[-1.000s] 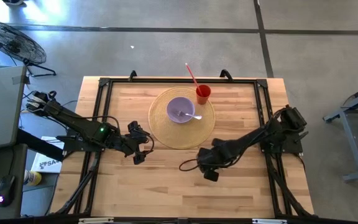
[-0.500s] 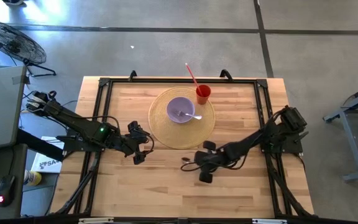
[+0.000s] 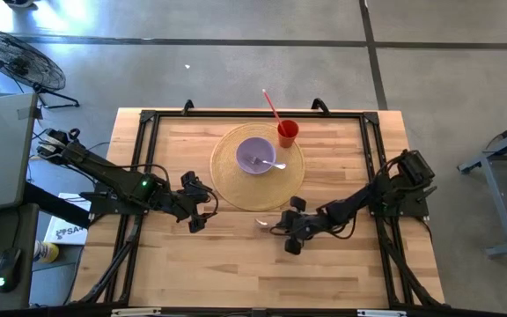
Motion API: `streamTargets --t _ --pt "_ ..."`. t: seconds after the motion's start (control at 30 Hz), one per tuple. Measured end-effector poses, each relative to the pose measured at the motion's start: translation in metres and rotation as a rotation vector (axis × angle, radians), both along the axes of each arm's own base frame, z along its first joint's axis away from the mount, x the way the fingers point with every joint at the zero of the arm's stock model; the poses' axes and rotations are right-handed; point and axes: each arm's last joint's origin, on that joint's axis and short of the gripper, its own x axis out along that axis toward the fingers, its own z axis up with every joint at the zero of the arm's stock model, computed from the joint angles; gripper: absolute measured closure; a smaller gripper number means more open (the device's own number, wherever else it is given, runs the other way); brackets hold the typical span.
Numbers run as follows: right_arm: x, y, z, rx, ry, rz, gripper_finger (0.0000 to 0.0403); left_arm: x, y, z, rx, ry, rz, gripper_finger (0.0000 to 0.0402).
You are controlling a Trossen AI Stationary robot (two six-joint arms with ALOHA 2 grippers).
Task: Pick & Place Utensil
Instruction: Put the silver spoon into the violet bowl on the table placemat
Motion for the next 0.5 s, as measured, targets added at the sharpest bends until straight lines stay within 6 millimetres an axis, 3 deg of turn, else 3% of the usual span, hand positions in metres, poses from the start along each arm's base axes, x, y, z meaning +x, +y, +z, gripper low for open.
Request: streamTargets --t 0.5 --pt "-0.0022 -0.0012 -0.0019 -0.014 -0.039 0.014 0.0323 0.0 -0.0001 0.0 0.0 0.0 0.0 0.0023"
